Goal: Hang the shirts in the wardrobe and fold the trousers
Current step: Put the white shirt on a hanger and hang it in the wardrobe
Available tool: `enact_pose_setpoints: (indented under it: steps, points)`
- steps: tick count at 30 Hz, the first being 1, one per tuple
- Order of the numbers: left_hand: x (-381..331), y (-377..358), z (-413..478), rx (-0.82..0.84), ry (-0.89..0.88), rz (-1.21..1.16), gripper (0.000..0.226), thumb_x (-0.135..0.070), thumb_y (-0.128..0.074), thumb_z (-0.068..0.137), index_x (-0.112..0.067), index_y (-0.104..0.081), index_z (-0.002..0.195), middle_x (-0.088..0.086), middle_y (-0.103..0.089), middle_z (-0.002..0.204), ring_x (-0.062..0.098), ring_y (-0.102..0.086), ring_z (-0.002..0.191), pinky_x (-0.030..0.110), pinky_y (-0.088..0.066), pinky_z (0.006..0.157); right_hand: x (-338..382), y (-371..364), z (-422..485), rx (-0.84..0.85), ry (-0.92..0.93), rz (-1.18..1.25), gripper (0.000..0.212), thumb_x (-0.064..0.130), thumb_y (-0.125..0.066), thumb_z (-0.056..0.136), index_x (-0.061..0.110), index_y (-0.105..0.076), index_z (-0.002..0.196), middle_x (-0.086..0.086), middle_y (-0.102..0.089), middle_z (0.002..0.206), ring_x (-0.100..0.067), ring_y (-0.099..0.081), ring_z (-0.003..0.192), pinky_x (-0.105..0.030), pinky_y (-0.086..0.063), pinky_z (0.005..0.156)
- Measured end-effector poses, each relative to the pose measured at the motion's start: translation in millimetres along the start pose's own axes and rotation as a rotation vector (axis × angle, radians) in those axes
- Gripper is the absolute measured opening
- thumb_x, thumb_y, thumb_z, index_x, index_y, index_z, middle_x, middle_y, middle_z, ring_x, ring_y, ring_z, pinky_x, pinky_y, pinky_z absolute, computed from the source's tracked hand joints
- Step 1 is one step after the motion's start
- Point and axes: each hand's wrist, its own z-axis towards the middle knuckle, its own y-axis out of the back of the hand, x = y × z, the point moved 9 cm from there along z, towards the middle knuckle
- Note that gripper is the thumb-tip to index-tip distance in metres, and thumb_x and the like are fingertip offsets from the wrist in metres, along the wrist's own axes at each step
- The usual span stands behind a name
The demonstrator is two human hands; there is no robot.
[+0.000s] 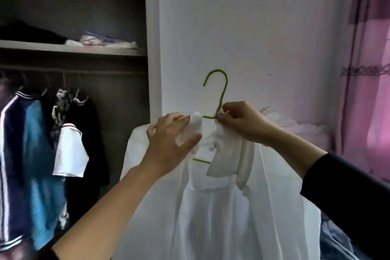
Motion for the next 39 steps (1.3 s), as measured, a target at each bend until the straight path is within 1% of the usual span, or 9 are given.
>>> enact_pose_setpoints:
  steps: [3,7,9,12,15,20,24,32,39]
  points:
    - [72.2,13.8,-1.8,-0.043,0.142,0.016,0.061,-0.064,-0.054,0.081,-0.033,-0.049,0.133,-0.009,-0.041,0.129,0.011,-0.034,0.121,0.033,-0.027,0.095,17.9,-49.0,31.4,0.011,-0.009,0.088,0.037,0.018,-0.057,0.094,0.02,-0.042,0.06,0.002,-0.038,0.059,-0.013,-0.034,0.056,-0.027,-0.03,0.051]
    - [135.0,29.0,8.9,-0.087,0.222,-0.199,0.044,-0.06,-0.039,0.086,-0.029,-0.069,0.096,-0.013,-0.054,0.085,0.008,-0.054,0.089,0.013,-0.039,0.072,39.1,-120.4,68.7,0.114,-0.002,0.048,0.04,0.016,-0.057,0.09,0.018,-0.036,0.056,0.003,-0.032,0.057,-0.011,-0.028,0.053,-0.023,-0.025,0.047]
    - [163.9,31.3,11.4,-0.075,0.239,-0.283,0.028,-0.04,-0.047,0.091,-0.03,-0.072,0.098,-0.014,-0.065,0.082,0.003,-0.06,0.083,0.008,-0.039,0.067,41.7,-152.6,91.6,0.125,-0.023,-0.049,0.039,0.012,-0.052,0.089,0.015,-0.031,0.056,0.001,-0.03,0.057,-0.015,-0.028,0.055,-0.025,-0.022,0.046]
    - [210.9,28.1,10.5,-0.031,0.287,-0.322,0.026,-0.032,-0.051,0.09,-0.02,-0.074,0.094,-0.014,-0.068,0.078,0.001,-0.061,0.073,0.02,-0.046,0.065,39.8,-182.0,126.5,0.056,-0.085,-0.112,0.025,0.009,-0.046,0.09,0.004,-0.049,0.066,-0.006,-0.042,0.063,-0.026,-0.041,0.066,-0.031,-0.024,0.046]
    - [259.3,13.2,14.4,0.088,0.357,-0.26,0.036,-0.035,-0.048,0.084,-0.004,-0.055,0.067,-0.001,-0.042,0.056,0.008,-0.037,0.053,0.027,-0.031,0.054,32.5,-211.1,165.5,0.0,-0.166,0.063,0.019,0.009,-0.046,0.088,0.001,-0.059,0.077,-0.008,-0.051,0.069,-0.027,-0.05,0.068,-0.028,-0.036,0.052]
    - [348.6,7.0,49.2,0.114,0.508,-0.3,0.028,-0.03,-0.055,0.075,-0.027,-0.071,0.097,-0.008,-0.073,0.086,0.011,-0.068,0.083,0.034,-0.054,0.08,33.7,-268.2,243.4,0.029,-0.207,0.326,0.022,0.006,-0.046,0.087,0.015,-0.057,0.071,-0.003,-0.053,0.066,-0.022,-0.052,0.06,-0.026,-0.043,0.054]
    - [405.7,11.4,100.5,0.136,0.527,-0.151,0.031,-0.018,-0.056,0.085,-0.026,-0.066,0.113,-0.007,-0.07,0.103,0.013,-0.065,0.098,0.03,-0.053,0.082,35.2,-311.1,313.3,0.076,-0.21,0.433,0.019,0.004,-0.048,0.087,0.005,-0.066,0.094,-0.007,-0.054,0.073,-0.024,-0.051,0.066,-0.029,-0.042,0.063]
    - [503.4,-6.6,167.3,0.214,0.53,0.057,0.052,-0.021,-0.053,0.083,-0.034,-0.047,0.134,-0.003,-0.061,0.121,0.022,-0.058,0.112,0.032,-0.049,0.087,33.5,-394.7,440.6,0.096,-0.225,0.455,0.019,0.013,-0.052,0.09,0.009,-0.069,0.097,-0.016,-0.068,0.094,-0.035,-0.066,0.093,-0.044,-0.055,0.081]
    - [578.5,6.1,245.6,0.199,0.368,0.434,0.039,-0.028,-0.052,0.089,-0.013,-0.048,0.125,0.011,-0.051,0.129,0.03,-0.046,0.12,0.035,-0.042,0.085,37.1,-440.8,534.0,0.018,-0.275,0.413,0.028,0.02,-0.049,0.095,0.001,-0.062,0.112,-0.016,-0.063,0.104,-0.034,-0.061,0.103,-0.032,-0.044,0.076]
